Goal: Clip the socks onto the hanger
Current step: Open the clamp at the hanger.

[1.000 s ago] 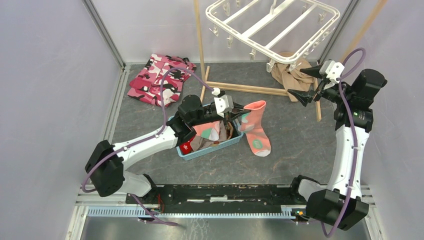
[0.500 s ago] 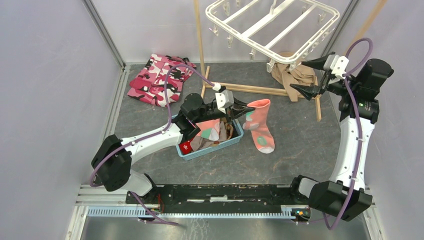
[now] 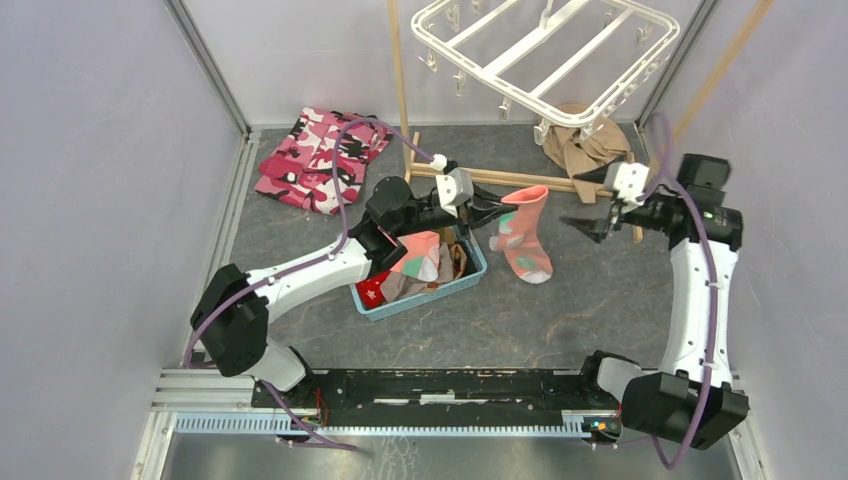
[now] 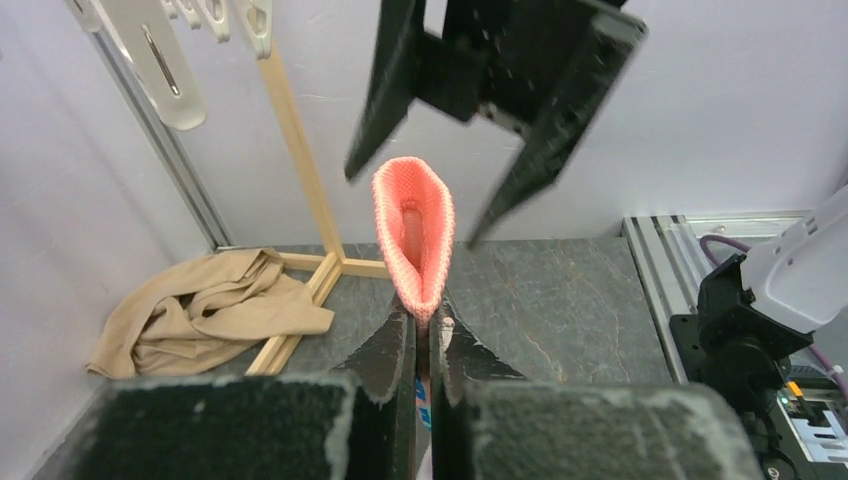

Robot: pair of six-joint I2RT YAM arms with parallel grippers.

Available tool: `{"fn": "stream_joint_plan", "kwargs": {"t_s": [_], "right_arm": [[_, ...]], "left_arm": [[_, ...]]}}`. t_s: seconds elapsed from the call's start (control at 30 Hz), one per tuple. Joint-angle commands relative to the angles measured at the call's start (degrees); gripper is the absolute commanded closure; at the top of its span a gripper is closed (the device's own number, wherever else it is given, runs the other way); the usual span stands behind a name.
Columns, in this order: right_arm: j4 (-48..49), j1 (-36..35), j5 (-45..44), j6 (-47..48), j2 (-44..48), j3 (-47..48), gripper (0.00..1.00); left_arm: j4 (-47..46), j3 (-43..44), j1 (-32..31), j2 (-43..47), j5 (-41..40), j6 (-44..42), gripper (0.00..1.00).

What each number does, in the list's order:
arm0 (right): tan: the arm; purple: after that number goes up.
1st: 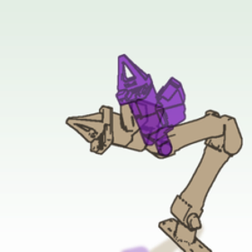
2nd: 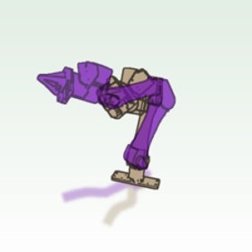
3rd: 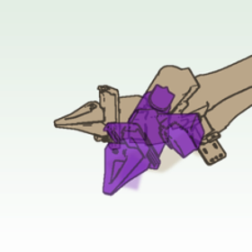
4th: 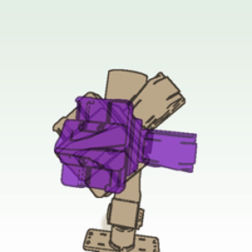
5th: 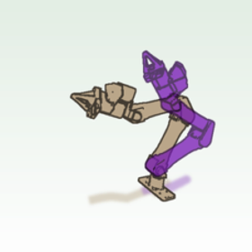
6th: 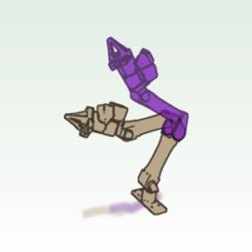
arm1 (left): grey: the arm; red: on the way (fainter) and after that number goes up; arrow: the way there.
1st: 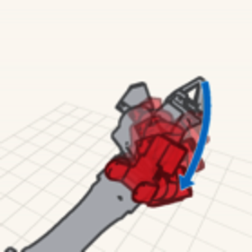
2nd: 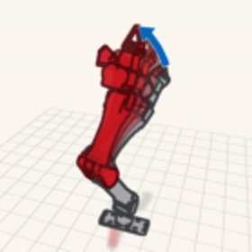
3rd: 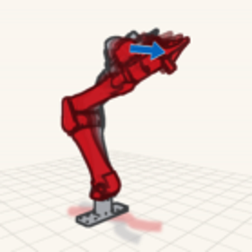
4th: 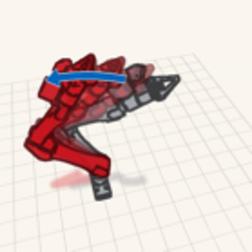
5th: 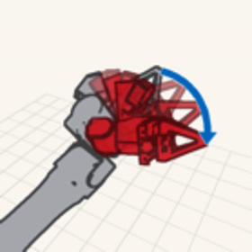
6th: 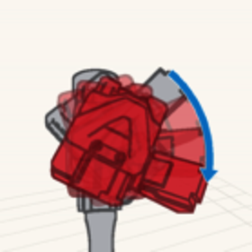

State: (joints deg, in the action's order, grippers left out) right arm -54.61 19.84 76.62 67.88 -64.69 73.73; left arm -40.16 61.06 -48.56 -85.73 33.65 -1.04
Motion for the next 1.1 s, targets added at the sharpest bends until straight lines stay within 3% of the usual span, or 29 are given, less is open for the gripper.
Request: {"fn": "stream_joint_plan", "kwargs": {"t_s": [0.0, 0.1, 0.37, 0.53, 0.73, 0.83, 0.9, 1.07], "right_arm": [[-9.6, -9.66, -3.17, 11.51, 1.37, -2.27, 0.19], [-5.07, -11.68, -2.28, 6.7, 2.05, -3.59, 0.21], [-5.01, -11.93, -0.68, 6.19, 1.74, -2.74, 0.22], [-1.8, -11.6, -2.25, 1.03, 1.77, -0.62, 0.22], [5.95, -2.27, 3.26, -9.31, 2.42, 1.45, 0.22], [7.46, -1.64, 5.86, -10.11, 2.96, 1.56, 0.25], [6.28, -1.75, 8.69, -6.82, 3.43, 1.32, 0.28], [-13.59, -2.16, 9.9, 16.0, 0.26, 7.33, 0.3]], "left_arm": [[-2.42, 5.02, 0.22, -2.64, 2.56, 2.32, 0.98], [-2.47, 6.37, 0.22, -3.54, 3.0, 3.27, 0.98], [-3.62, 4.56, 0.17, -2.95, 2.85, 5.28, 0.98], [-3.03, 3.87, 0.13, -2.47, 2.44, 4.71, 0.98], [-1.55, 1.69, 0.13, -0.72, 1.02, 3.08, 0.98], [0.01, 0.48, 0.16, 0.43, 0.31, 1.69, 0.98], [2.05, -0.13, 0.21, 1.38, -0.29, 0.14, 0.98], [5.41, -3.37, 0.26, 4.92, -3.68, -3.36, 0.98]]}}
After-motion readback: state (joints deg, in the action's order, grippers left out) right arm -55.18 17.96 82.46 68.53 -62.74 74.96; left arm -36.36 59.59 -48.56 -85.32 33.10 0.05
